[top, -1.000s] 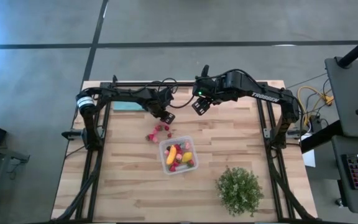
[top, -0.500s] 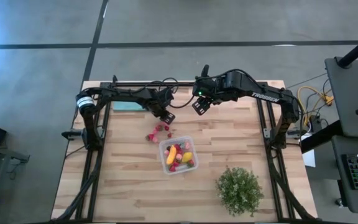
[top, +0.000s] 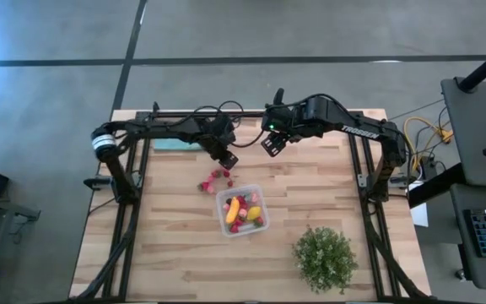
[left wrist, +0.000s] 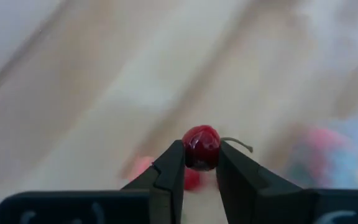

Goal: Pick and placing Produce into tupperware
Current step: Put the red cherry into the transparent bin

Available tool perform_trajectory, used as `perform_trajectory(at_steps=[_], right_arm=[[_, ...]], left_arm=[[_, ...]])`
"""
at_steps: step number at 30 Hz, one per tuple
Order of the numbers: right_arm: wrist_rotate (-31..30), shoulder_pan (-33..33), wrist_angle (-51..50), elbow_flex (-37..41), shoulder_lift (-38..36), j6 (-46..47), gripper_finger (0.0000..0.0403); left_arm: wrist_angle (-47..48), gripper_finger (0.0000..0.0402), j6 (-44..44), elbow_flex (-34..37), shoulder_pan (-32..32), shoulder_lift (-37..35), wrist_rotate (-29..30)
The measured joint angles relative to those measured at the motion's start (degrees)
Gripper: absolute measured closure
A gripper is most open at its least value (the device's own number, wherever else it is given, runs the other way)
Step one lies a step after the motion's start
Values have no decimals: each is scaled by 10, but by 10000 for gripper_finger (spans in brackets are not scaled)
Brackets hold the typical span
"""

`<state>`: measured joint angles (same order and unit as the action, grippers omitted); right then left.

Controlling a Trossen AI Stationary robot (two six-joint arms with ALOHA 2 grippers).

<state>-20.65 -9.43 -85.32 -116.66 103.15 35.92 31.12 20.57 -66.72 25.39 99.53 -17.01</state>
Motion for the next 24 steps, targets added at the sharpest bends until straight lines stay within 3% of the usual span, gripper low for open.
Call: perform_trajectory(at_steps=[11, 20, 24], right_arm=[[14, 0, 0, 2, 0, -2, 163], [46, 2, 0, 8, 0, -9, 163], [46, 6, -5, 9, 0, -10, 163]], left_arm=[[-8, 342, -34, 0, -99, -151, -19], [-6, 342, 40, 4, -206, -104, -45], [-5, 337, 65, 4, -251, -79, 8]])
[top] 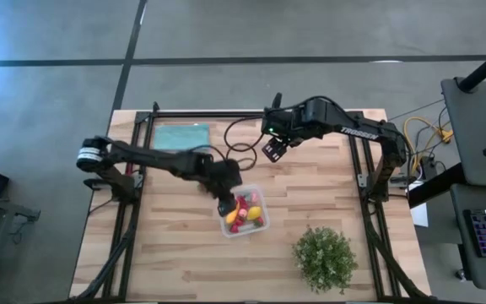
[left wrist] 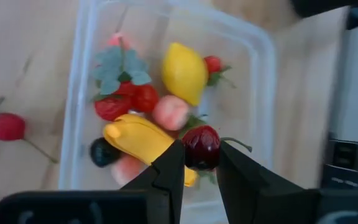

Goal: Pick and placing Produce into tupperware
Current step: Put the red cherry into the transparent bin, then put the pink peach into the transparent bin

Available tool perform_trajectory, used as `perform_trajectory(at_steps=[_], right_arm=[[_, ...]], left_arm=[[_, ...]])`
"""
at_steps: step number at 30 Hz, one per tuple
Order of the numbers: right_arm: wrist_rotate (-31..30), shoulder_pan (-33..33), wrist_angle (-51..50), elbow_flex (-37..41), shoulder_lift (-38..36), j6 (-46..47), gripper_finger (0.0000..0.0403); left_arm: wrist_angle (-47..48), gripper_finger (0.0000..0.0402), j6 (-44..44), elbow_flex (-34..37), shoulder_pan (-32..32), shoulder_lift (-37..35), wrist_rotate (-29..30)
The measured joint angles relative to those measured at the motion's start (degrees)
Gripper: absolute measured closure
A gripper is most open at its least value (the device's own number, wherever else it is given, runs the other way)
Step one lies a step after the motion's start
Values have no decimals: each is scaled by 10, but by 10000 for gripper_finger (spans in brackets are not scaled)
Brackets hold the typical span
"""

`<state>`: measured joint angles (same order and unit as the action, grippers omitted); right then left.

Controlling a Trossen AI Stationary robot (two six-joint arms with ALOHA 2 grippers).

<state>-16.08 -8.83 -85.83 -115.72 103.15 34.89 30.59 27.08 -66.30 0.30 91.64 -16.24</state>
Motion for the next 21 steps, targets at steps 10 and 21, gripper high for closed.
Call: perform_trajectory(at_steps=[10, 21], right_arm=[[-3, 10, -20, 3, 0, 5, 163], [-119, 37, 4, 7, -45, -23, 163]], left_arm=[[-1, 236, 11, -1, -54, 0, 105], [5, 180, -9, 2, -54, -68, 195]])
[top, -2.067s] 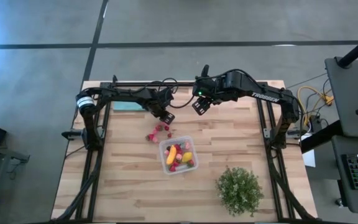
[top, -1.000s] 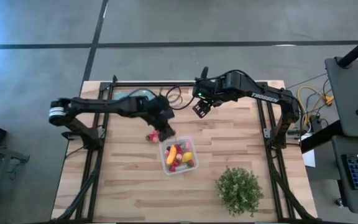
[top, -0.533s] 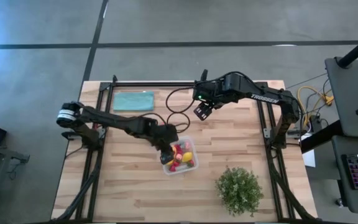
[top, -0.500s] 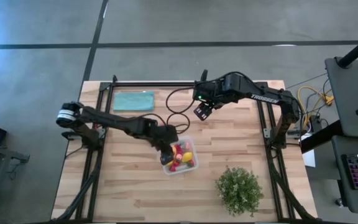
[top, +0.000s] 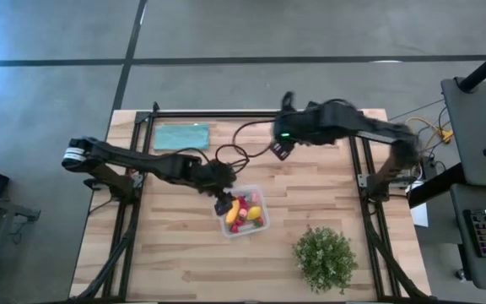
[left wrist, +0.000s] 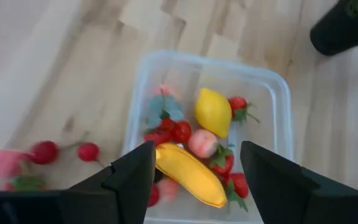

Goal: Pick and placing Produce into tupperware
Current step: Put the pink peach into the transparent bin

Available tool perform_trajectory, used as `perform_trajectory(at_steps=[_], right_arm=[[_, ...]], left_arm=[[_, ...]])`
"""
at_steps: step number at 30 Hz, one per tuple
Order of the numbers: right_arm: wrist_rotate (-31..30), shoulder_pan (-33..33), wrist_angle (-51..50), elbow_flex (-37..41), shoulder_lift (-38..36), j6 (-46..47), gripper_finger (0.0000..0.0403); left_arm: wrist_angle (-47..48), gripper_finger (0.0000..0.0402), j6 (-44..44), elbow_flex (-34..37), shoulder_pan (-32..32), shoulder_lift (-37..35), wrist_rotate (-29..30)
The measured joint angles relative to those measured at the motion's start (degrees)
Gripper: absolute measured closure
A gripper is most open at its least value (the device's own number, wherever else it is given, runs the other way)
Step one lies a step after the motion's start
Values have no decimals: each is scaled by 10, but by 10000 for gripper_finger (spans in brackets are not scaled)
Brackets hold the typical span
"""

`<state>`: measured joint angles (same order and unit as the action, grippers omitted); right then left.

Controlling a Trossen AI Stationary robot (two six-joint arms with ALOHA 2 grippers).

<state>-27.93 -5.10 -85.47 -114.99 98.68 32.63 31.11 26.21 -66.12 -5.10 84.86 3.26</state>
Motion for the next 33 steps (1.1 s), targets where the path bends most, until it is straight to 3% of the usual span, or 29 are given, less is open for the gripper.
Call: perform_trajectory(at_steps=[4, 10, 13, 17, 18, 21, 25, 30, 33], right_arm=[[6, 33, 102, 44, -98, -62, 163], [23, 104, 269, 221, -256, -78, 163], [7, 124, 239, 298, -312, -9, 163], [62, 137, 228, 356, -369, 170, 163], [65, 147, 246, 372, -383, 174, 163], [64, 192, 346, 438, -412, 54, 163], [71, 196, 475, 572, -485, 35, 163], [164, 199, 743, 745, -589, -59, 163], [170, 197, 822, 806, -637, -93, 163]], left_arm=[[-2, 180, -1, 10, 2, -23, 17], [-11, 180, 1, 54, 8, -42, 29], [-27, 180, 4, 73, 8, -45, 30], [-32, 180, 5, 85, 8, -42, 29], [-36, 180, 5, 85, 8, -41, 29], [-62, 180, 3, 85, 9, -40, 28], [-92, 180, 2, 85, 16, -40, 18], [-101, 180, 2, 85, 19, -40, 18], [-101, 180, -1, 85, 21, -40, 17]])
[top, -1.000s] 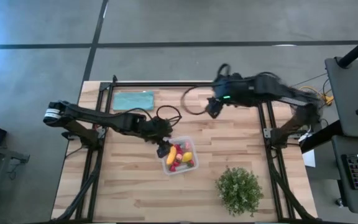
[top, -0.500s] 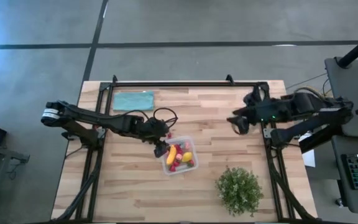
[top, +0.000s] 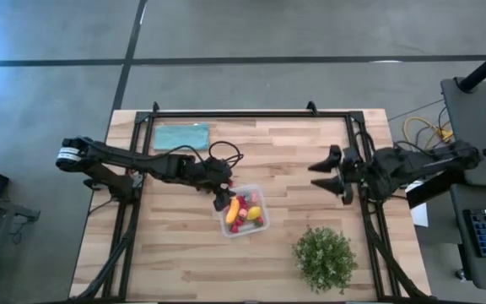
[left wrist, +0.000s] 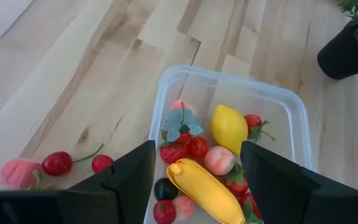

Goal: Pick and placing Produce into tupperware
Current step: Put the pink peach into the transparent bin

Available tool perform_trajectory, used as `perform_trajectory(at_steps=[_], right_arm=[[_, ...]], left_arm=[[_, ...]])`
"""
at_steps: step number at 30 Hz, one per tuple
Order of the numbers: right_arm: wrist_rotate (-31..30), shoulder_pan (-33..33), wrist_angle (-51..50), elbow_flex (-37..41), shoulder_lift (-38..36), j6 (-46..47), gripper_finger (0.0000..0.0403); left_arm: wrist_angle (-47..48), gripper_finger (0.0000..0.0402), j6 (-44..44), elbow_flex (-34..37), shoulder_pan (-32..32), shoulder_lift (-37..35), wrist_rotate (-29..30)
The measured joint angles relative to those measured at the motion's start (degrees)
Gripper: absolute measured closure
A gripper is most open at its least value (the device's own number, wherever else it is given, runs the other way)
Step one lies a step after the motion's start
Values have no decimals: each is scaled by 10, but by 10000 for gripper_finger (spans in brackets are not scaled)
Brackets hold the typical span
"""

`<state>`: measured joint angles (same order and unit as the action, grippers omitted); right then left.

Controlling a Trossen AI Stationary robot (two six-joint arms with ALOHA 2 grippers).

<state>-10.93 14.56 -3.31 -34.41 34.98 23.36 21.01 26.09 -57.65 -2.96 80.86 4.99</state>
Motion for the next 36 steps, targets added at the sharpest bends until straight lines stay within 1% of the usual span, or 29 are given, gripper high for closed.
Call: perform_trajectory(at_steps=[5, 10, 13, 16, 18, 21, 25, 27, 30, 31, 36], right_arm=[[-7, 0, 34, 95, -63, -4, 163], [-10, -2, 138, 197, -110, 9, 163], [-13, -3, 206, 255, -125, 20, 163], [-11, -3, 272, 306, -134, 37, 163], [-12, -3, 314, 339, -137, 43, 163], [-28, -3, 296, 338, -136, 48, 163], [-108, -3, 245, 339, -136, 52, 163], [-144, -4, 218, 339, -135, 52, 163], [-151, -3, 189, 339, -135, 52, 163], [-151, -3, 182, 339, -135, 52, 163], [-151, -3, 171, 339, -135, 52, 163]], left_arm=[[-8, 180, 0, 0, 7, 0, -1], [-7, 180, -29, 0, 11, 9, -3], [26, 180, -43, 0, 26, 9, -3], [77, 180, -51, 0, 57, 7, -3], [96, 180, -61, 0, 80, 6, -4], [105, 180, -76, 0, 118, 6, -19], [104, 180, -110, 0, 159, 6, -30], [105, 180, -151, 0, 173, 6, -35], [114, 180, -246, 0, 187, 6, -51], [122, 180, -264, 0, 192, 6, -52], [127, 180, -301, 0, 230, 17, -62]])
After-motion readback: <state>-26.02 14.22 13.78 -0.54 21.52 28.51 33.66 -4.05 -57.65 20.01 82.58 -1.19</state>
